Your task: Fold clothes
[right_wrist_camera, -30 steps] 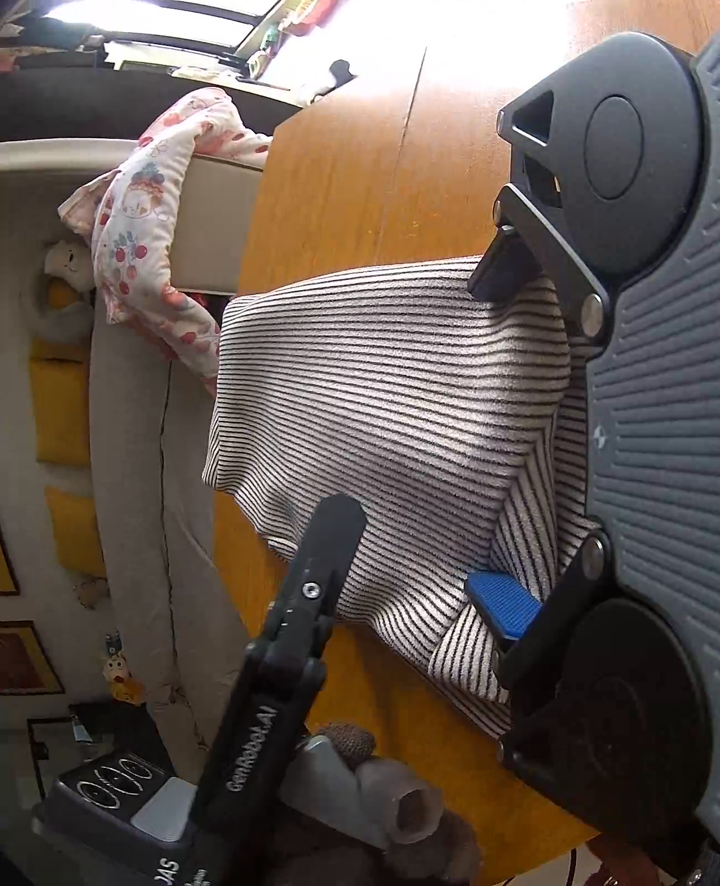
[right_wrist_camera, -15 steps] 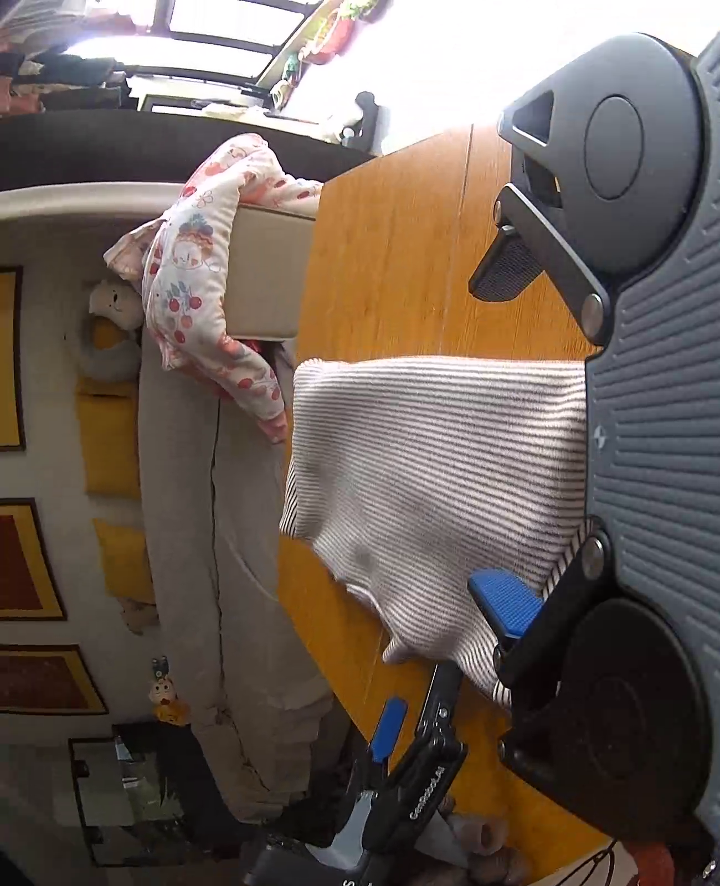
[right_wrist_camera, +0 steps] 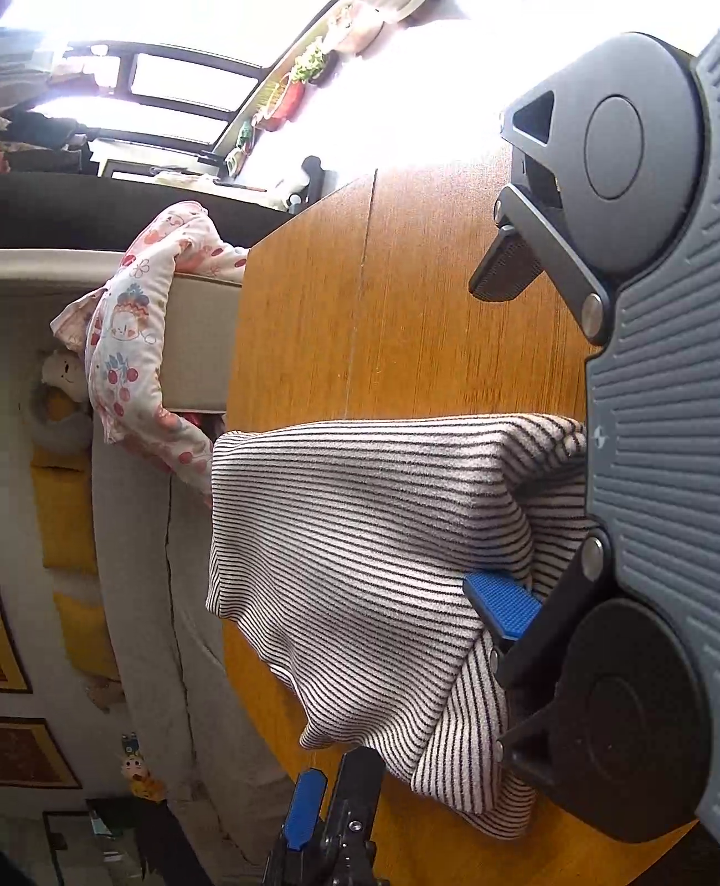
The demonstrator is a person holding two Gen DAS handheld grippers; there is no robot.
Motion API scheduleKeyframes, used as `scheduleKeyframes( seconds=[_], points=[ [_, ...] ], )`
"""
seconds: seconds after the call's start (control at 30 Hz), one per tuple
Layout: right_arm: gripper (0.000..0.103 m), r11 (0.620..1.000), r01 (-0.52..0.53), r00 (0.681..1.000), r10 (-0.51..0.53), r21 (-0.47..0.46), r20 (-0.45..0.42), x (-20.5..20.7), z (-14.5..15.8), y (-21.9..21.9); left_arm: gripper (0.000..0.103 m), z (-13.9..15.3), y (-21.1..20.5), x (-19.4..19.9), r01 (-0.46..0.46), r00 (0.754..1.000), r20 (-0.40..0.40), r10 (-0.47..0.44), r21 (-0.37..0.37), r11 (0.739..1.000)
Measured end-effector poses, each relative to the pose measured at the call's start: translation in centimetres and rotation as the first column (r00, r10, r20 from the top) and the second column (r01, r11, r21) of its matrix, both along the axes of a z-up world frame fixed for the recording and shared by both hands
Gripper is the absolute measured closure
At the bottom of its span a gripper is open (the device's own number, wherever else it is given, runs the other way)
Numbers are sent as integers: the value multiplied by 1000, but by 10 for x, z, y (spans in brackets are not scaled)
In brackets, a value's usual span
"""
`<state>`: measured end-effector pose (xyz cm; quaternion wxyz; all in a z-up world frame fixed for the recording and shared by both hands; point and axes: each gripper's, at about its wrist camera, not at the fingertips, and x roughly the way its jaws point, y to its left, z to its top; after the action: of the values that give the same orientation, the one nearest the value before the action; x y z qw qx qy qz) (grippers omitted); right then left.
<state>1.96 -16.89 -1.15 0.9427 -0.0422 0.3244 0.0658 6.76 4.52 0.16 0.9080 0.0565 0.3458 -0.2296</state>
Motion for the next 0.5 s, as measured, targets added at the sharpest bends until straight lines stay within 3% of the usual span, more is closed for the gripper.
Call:
scheduleKeyframes(
  seconds=[0.1, 0.33, 0.5],
  points=[
    [0, 996, -72, 997, 73, -46, 16, 1, 12, 1, 1, -13, -11, -7, 31, 1000, -6, -31, 95, 995],
    [0, 987, -150, 974, 159, -63, 163, 6, 41, 14, 0, -15, -8, -14, 29, 1000, -13, -28, 103, 994],
    [0, 953, -242, 962, 260, -182, 87, 6, 20, 34, 0, -8, 3, -23, 9, 1000, 1, -9, 94, 996]
  ],
)
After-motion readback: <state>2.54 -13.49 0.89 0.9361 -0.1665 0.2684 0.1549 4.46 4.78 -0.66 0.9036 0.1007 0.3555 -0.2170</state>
